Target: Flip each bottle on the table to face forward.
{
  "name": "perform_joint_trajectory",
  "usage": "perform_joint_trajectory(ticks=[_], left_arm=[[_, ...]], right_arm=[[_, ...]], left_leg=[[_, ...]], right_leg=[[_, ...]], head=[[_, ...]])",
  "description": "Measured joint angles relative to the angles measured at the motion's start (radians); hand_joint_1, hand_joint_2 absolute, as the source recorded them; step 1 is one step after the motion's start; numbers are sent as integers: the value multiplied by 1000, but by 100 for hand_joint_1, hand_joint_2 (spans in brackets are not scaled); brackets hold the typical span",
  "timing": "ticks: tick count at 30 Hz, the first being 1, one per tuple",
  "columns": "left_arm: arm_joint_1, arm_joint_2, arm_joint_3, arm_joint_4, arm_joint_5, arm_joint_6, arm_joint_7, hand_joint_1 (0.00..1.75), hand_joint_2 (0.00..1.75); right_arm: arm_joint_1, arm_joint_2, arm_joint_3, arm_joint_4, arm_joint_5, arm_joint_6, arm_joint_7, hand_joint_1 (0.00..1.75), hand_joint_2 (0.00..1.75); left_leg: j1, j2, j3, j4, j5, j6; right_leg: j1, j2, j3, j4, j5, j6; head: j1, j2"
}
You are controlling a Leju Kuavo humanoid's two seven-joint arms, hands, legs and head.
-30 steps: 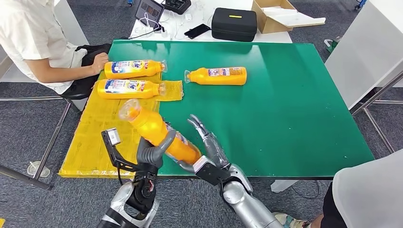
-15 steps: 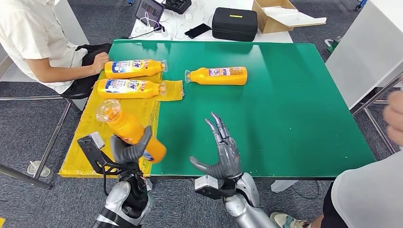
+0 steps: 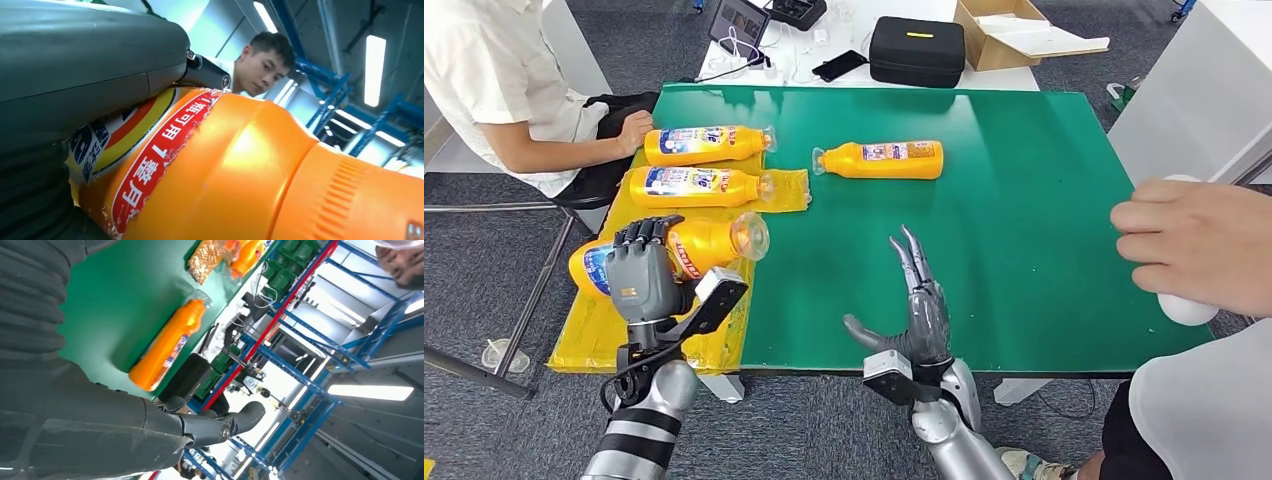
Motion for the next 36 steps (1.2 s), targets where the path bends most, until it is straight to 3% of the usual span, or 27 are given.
perform_joint_trajectory(ticks=[6,10,16,18,21,22,24,28,36], left_arm=[[-140,35,-30,263,-140,-29,181,173,175],[-200,51,-65,402,-91,-117,195,175,175],[-244,76,-120,507,-22,-197,219,175,175],[-257,84,-136,532,-23,-224,235,153,175],[-274,92,-155,563,-20,-272,250,61,175],[-280,95,-160,572,-21,-294,251,38,175],[-291,100,-177,589,-28,-347,252,17,175],[-308,107,-199,613,-32,-433,248,2,175],[-358,130,-250,635,-40,-613,238,7,175]], right_arm=[[-32,8,0,30,-17,27,-7,0,175],[-42,11,0,51,-31,39,-7,0,175],[-56,12,0,76,-43,43,-7,0,175],[-61,13,1,81,-47,49,-7,0,175],[-67,13,3,88,-52,54,-8,0,175],[-68,13,5,91,-54,56,-8,0,175],[-72,14,10,96,-61,59,-8,0,175],[-75,14,19,105,-73,62,-8,0,175],[-76,13,31,107,-120,87,-9,0,175]], left_leg=[[0,-1,-1,0,0,0],[0,-1,-1,0,0,0],[0,-1,-2,0,0,0],[0,-1,-2,0,0,0],[0,-1,-2,0,0,0],[0,-1,-2,0,0,0],[0,-1,-2,0,0,0],[0,-1,-2,0,0,0],[0,-1,-1,0,0,0]], right_leg=[[0,-1,0,0,0,0],[0,-1,0,0,0,0],[0,-1,-1,0,0,0],[0,-1,-1,0,0,0],[0,-1,-1,0,0,0],[0,-1,-1,0,0,0],[0,-1,-1,0,0,0],[0,-1,-1,0,0,0],[0,-1,-1,0,0,0]], head=[[0,0],[0,0],[0,0],[0,0],[0,0],[0,0],[0,0],[0,0],[0,0]])
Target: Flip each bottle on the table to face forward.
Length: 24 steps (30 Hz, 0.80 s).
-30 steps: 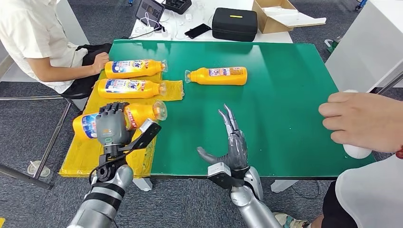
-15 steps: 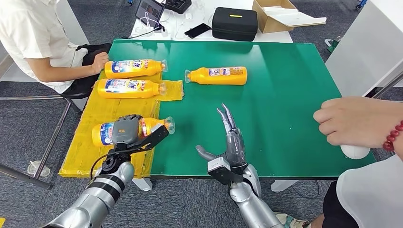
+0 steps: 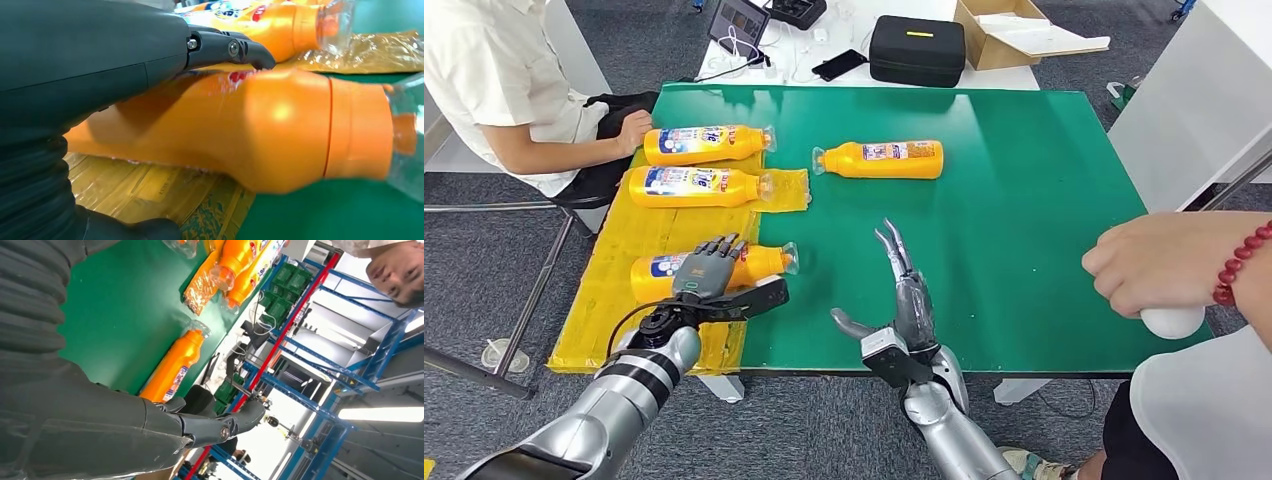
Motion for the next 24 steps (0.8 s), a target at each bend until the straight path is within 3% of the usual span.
perform_joint_trajectory(ticks=[6,16,20,24], left_arm=[[-26,12,-21,15,5,-74,-7,8,175],[-31,20,-23,21,27,-94,-37,7,175],[-5,25,-22,-9,107,-4,-136,0,175],[27,25,-23,-62,147,40,-184,0,175]], right_arm=[[-5,0,4,2,-15,9,0,0,175],[-6,-1,10,7,-23,8,0,0,175],[-4,-9,19,8,-32,-14,0,0,175],[4,-15,20,8,-34,-24,0,0,175]], left_leg=[[0,0,1,0,0,0],[0,0,1,0,0,0],[0,0,1,0,0,0],[0,0,1,0,0,0]], right_leg=[[0,0,1,0,0,0],[0,0,1,0,0,0],[0,0,1,0,0,0],[0,0,0,0,0,0]], head=[[0,0],[0,0],[0,0],[0,0]])
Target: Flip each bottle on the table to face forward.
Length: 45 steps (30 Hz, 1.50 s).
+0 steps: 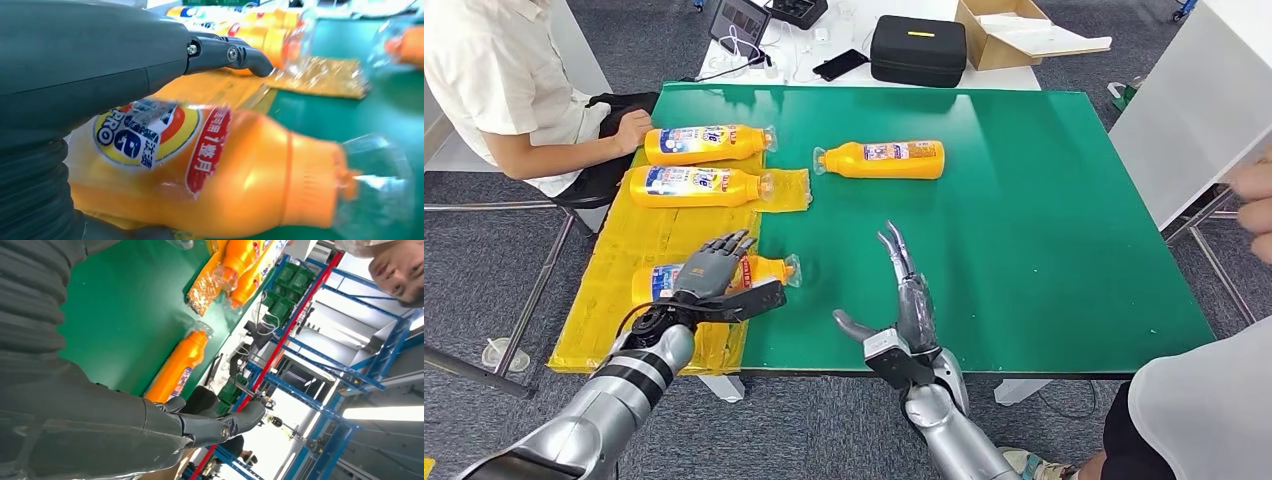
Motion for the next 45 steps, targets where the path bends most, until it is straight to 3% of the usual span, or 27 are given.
perform_joint_trajectory(ticks=[9,13,17,21,28,31,36,38,42,45], left_arm=[[40,0,-5,-91,32,16,-31,0,175],[84,3,-34,-175,132,26,-50,0,175],[176,6,-73,-314,334,31,-78,0,175],[294,5,-115,-477,488,49,-89,0,175],[399,4,-159,-642,543,67,-86,0,175],[444,3,-167,-706,566,87,-89,0,175],[510,-12,-170,-789,659,133,-87,0,175],[525,-21,-170,-808,695,154,-87,0,175],[539,-35,-169,-828,716,177,-87,0,175],[545,-41,-171,-838,722,183,-85,0,175]], right_arm=[[9,-8,0,0,-1,-3,0,0,175],[12,-12,0,1,27,-17,0,0,175],[13,-16,-13,24,205,-89,21,0,175],[13,-37,-54,53,464,-150,140,0,175],[13,-73,-109,78,540,-135,217,0,175],[16,-91,-134,78,482,-61,225,0,175],[50,-95,-221,22,124,242,149,0,175],[67,-88,-259,-9,43,317,137,0,175],[89,-82,-294,-45,68,300,128,0,175],[95,-86,-296,-54,228,173,143,0,175]], left_leg=[[0,0,0,0,0,0],[0,0,0,0,0,0],[0,0,-1,0,-1,0],[0,0,-1,0,-2,0],[0,0,-1,0,-2,1],[0,0,-1,0,-2,0],[-1,0,-1,0,-2,1],[-1,0,-2,0,-2,1],[-1,0,-2,0,-2,1],[-1,0,-1,0,-2,1]], right_leg=[[0,0,0,0,0,0],[0,0,0,0,0,0],[0,0,-1,0,0,0],[0,0,-1,-1,-1,0],[0,0,-1,-1,-1,0],[0,0,-1,-1,-1,0],[0,0,-1,-1,-1,0],[0,0,-1,-1,-1,0],[0,0,-2,-1,-1,0],[0,0,-1,-1,-1,0]], head=[[0,0],[0,0],[0,0],[0,0],[0,0],[0,0],[0,0],[0,0],[0,0],[0,0]])
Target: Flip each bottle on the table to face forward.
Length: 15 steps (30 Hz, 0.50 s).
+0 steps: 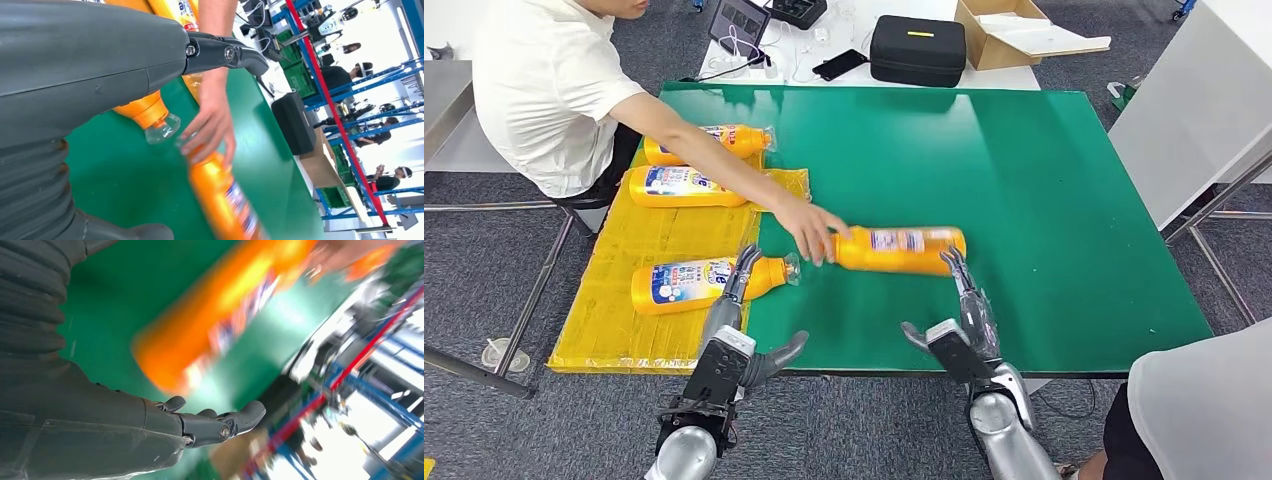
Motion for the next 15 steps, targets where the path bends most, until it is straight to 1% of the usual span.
perform_joint_trajectory(ticks=[2,6,10,13,15], left_arm=[[2,-2,-2,-5,3,1,1,0,175],[4,-7,-3,-11,5,1,2,0,175],[1,-8,-14,-12,9,0,3,0,175],[-4,-12,-23,-11,12,3,3,0,175],[-14,-18,-30,-4,14,4,3,0,175]], right_arm=[[0,-6,3,0,79,-64,13,0,175],[0,-14,6,0,128,-102,31,0,175],[-10,-27,17,11,280,-195,93,0,175],[-31,-39,30,33,362,-226,130,0,175],[-65,-49,47,71,418,-240,159,0,175]], left_leg=[[0,0,0,0,0,0],[0,0,0,0,0,0],[0,0,0,0,0,0],[0,0,0,0,0,0],[0,0,0,0,0,0]], right_leg=[[0,0,0,0,0,0],[0,0,0,0,0,0],[0,0,0,0,0,0],[0,0,0,0,0,0],[0,0,0,0,0,0]], head=[[0,0],[0,0],[0,0],[0,0],[0,0]])
